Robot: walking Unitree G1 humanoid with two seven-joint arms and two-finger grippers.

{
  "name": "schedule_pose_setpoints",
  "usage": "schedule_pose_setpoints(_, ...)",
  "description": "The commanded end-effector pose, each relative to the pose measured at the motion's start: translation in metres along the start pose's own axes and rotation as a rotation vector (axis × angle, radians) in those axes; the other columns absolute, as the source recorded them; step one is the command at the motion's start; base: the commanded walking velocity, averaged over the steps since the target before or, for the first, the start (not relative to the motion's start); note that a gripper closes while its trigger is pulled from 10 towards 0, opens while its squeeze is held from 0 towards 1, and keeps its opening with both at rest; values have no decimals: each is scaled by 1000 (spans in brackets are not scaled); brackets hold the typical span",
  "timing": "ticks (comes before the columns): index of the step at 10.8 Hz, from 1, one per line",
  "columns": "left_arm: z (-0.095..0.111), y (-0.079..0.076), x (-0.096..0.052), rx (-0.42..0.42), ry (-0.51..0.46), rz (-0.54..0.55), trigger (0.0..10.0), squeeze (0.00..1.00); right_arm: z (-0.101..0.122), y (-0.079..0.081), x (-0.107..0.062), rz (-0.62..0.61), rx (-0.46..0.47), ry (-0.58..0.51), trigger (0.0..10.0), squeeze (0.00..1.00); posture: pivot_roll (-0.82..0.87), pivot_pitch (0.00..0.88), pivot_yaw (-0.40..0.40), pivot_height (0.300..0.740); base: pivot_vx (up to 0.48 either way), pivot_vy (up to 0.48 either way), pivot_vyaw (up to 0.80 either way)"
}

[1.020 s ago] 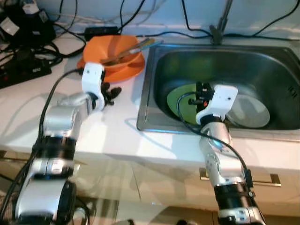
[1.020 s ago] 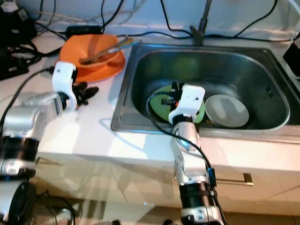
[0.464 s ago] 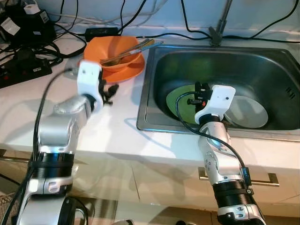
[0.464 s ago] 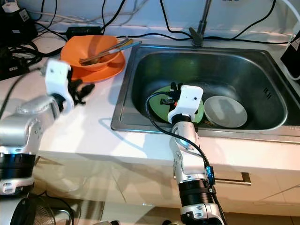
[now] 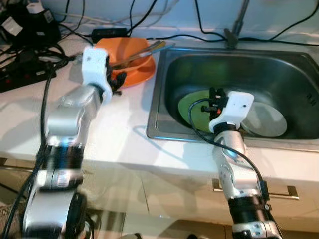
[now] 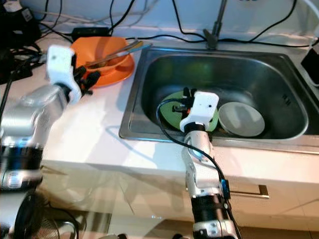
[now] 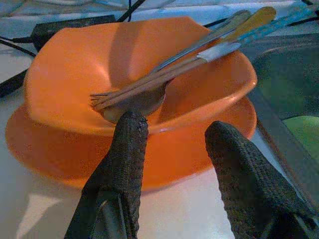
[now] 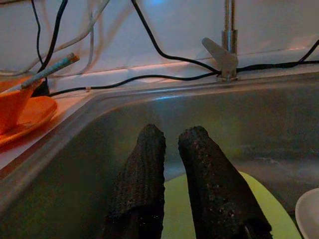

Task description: Kitchen organization

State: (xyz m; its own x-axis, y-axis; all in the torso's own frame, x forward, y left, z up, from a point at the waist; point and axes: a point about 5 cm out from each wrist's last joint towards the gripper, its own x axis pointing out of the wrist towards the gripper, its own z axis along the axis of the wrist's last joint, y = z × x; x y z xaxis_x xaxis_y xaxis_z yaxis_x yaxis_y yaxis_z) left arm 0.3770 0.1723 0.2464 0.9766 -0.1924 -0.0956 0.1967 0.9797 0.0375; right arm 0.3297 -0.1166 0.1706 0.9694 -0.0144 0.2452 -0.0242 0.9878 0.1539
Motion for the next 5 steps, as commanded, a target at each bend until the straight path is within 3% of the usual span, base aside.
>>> schedule_pose_setpoints(1,-1,0,4,1,7,9,10000,0,-26,-6,-14,-23,-1,119,10000,0,174,164,43,740,0,0,0)
schedule_pose_setpoints(5,-3,6,13,-14,24,27,10000,0,-26,-10,-20,-34,-9,126,10000,0,159,174,46,740,0,0,0)
